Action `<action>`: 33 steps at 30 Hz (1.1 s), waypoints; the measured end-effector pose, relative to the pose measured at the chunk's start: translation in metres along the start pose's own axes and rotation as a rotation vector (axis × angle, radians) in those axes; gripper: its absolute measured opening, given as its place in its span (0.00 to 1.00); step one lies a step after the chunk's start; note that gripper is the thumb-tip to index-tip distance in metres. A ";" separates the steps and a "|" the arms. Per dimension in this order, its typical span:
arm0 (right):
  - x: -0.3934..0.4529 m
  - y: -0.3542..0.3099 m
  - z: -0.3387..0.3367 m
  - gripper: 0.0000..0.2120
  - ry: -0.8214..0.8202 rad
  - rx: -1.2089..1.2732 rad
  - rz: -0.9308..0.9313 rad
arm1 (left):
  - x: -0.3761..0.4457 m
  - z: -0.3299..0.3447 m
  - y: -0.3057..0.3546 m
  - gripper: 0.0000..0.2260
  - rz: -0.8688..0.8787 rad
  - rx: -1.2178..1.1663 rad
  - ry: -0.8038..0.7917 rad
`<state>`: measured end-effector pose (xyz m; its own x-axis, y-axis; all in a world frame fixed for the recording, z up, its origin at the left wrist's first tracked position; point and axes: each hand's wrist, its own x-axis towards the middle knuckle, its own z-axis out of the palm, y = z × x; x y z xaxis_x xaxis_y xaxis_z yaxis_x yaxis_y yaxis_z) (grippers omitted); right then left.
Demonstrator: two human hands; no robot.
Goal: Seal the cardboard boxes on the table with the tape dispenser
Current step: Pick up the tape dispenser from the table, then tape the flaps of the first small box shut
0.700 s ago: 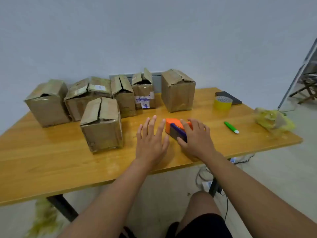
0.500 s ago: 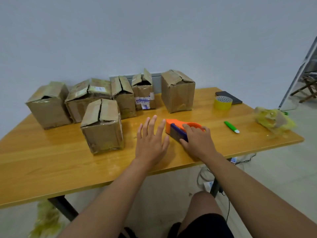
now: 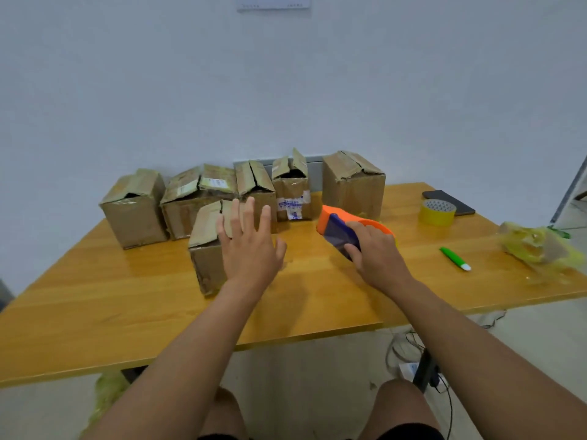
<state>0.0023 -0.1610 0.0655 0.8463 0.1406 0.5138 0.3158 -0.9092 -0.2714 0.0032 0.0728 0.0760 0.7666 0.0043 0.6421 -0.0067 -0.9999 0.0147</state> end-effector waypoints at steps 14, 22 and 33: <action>0.049 -0.065 -0.012 0.22 0.064 0.243 -0.118 | 0.007 -0.017 -0.073 0.28 -0.038 -0.100 -0.404; 0.075 -0.085 -0.036 0.21 0.027 0.330 -0.159 | 0.025 -0.028 -0.114 0.27 0.126 -0.259 -0.628; 0.118 -0.112 -0.041 0.19 -0.176 0.598 -0.092 | 0.032 0.001 -0.127 0.34 0.166 -0.402 -0.530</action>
<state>0.0490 -0.0584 0.1893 0.8461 0.3164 0.4289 0.5328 -0.5210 -0.6668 0.0292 0.2000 0.0943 0.9450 -0.2590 0.1998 -0.3105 -0.9027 0.2980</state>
